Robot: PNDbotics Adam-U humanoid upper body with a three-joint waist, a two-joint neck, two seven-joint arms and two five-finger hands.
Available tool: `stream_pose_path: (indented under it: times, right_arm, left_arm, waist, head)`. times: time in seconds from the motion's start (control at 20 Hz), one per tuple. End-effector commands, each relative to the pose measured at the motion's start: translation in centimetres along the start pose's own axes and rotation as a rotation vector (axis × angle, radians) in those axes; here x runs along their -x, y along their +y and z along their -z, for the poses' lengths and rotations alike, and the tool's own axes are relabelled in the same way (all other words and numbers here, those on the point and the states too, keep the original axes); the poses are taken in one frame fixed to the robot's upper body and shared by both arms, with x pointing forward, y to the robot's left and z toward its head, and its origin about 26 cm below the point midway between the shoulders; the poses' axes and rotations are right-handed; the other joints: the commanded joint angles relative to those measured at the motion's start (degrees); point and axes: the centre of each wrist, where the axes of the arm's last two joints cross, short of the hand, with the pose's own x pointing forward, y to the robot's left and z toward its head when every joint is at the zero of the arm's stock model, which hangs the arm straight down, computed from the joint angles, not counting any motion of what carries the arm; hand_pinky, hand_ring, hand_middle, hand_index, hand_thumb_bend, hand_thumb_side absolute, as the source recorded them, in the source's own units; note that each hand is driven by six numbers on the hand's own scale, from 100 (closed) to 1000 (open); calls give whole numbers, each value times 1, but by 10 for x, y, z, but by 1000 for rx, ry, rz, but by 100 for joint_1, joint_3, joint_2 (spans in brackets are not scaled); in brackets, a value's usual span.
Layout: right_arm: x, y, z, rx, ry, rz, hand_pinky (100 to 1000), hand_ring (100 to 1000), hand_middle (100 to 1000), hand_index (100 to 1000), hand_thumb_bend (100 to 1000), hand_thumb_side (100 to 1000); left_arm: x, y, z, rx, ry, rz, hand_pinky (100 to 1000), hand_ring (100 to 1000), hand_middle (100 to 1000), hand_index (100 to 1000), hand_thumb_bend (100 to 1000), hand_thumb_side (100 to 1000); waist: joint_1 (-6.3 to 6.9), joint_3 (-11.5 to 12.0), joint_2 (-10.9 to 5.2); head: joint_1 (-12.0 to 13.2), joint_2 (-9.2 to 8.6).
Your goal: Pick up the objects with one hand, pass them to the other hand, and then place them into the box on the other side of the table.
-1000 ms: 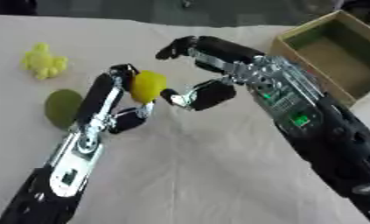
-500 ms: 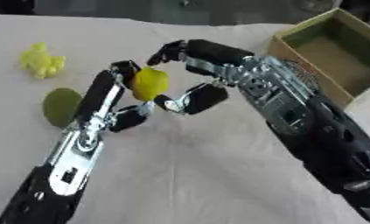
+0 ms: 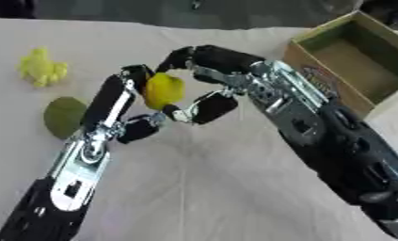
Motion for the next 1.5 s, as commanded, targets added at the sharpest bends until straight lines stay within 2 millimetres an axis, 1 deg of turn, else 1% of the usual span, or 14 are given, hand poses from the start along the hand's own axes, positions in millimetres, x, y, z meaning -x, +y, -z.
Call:
stream_pose_path:
  times: [0.05,0.4,0.5,0.55,0.65,0.8,1.05,1.3,1.35,1.4,1.45,1.5]
  right_arm:
    - [-3,-8,2,25,-5,-16,929,862,823,877,268,509]
    - [0,-5,3,25,19,-19,929,861,818,873,263,498]
    - [-1,-5,3,29,14,-10,928,856,798,854,257,470]
    - [-1,-5,3,31,12,-6,928,853,776,838,257,470]
    - [-1,-5,3,39,13,5,926,841,737,805,239,381]
    - [-1,-5,4,39,15,10,922,813,686,767,238,310]
    - [-1,-4,4,33,6,18,925,790,636,733,206,236]
    - [0,-4,4,48,11,52,929,769,587,699,124,196]
    - [0,-4,4,50,12,59,929,767,583,695,123,194]
    - [0,-4,4,49,12,64,929,763,571,685,118,196]
    - [0,-4,4,46,11,68,929,762,569,683,116,196]
    - [0,-3,4,43,11,72,929,758,559,674,109,199]
  left_arm:
    - [-6,6,4,-17,-36,12,525,502,548,589,100,100]
    - [-6,5,3,-29,-36,7,523,500,546,588,100,100]
    - [-6,5,3,-31,-38,4,523,500,546,588,100,100]
    - [-7,5,3,-31,-39,3,523,500,546,588,100,100]
    - [-7,5,4,-33,-44,-1,522,499,545,588,100,100]
    - [-8,5,4,-43,-61,-14,520,497,544,588,100,100]
    - [-9,5,5,-53,-75,-33,517,493,540,589,100,100]
    - [-8,5,5,-61,-76,-42,519,494,542,597,101,100]
    - [-8,5,5,-64,-76,-43,520,495,543,599,110,105]
    - [-8,4,5,-66,-75,-43,523,498,547,610,167,127]
    - [-8,5,5,-69,-73,-42,524,499,549,614,184,132]
    - [-8,5,5,-71,-71,-40,530,504,556,636,258,163]
  waist:
    - [15,-3,-145]
    - [14,-4,-141]
    - [14,-6,-140]
    - [14,-6,-139]
    - [14,-7,-138]
    - [13,-4,-140]
    - [10,5,-150]
    - [4,15,-152]
    - [4,17,-152]
    - [4,19,-152]
    - [4,20,-153]
    - [5,21,-154]
  head:
    - [-18,30]
    - [-26,44]
    - [-25,44]
    - [-25,45]
    - [-30,51]
    - [-33,67]
    - [-35,73]
    - [-32,75]
    - [-33,78]
    - [-33,82]
    - [-32,84]
    - [-34,83]
